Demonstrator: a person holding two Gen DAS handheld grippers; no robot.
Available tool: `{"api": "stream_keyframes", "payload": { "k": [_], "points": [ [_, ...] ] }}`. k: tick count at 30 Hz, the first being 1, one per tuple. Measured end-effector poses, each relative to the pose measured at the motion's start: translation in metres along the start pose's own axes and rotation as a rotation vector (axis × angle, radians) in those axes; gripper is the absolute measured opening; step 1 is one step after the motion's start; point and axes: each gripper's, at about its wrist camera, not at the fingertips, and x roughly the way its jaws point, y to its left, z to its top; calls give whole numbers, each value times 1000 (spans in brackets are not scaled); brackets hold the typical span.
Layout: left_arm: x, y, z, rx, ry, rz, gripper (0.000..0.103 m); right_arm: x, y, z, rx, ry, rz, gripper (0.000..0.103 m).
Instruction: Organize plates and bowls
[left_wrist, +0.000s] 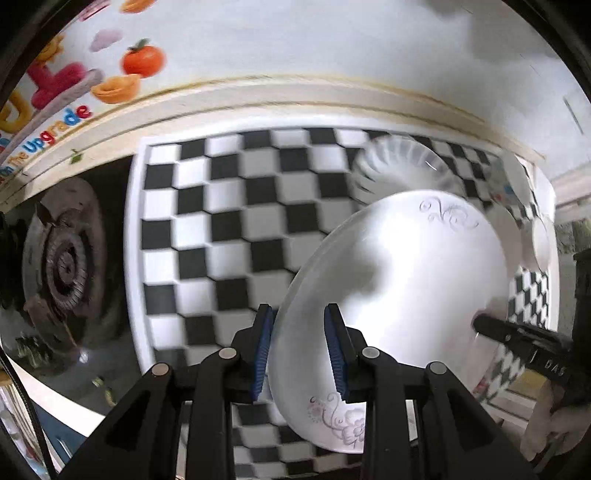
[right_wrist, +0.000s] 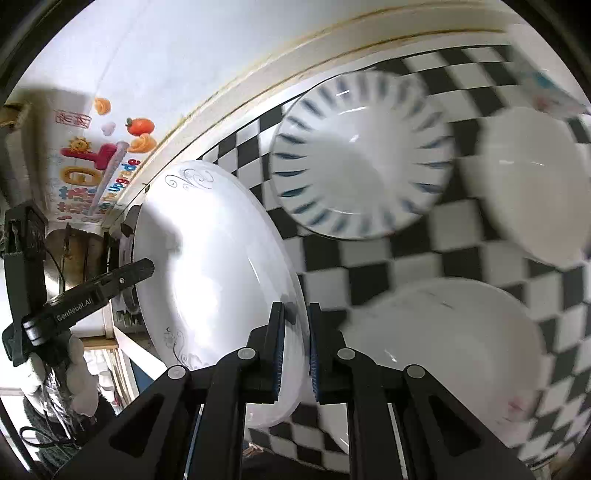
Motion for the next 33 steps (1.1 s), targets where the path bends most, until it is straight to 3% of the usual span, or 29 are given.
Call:
{"api": "stream_keyframes", "payload": {
  "k": [4,9,18,29,33],
  "points": [
    [20,-66,-3,3,35,-45,26,-47,-39,-19,0,-29,-21,14],
    [55,-101,-13,1,98,-91,26,-87,-99,-45,38,-29,-37,14],
    [91,-140,-32,13,179,-35,26,-79,-169,-62,106,30,-59,14],
    [106,-152,-34,47,209,66,26,-49,-179,-60,97,103,-79,14],
    [106,-154,-34,51,212,56,25,-45,-174,-60,77,109,-98,13]
  ]
}}
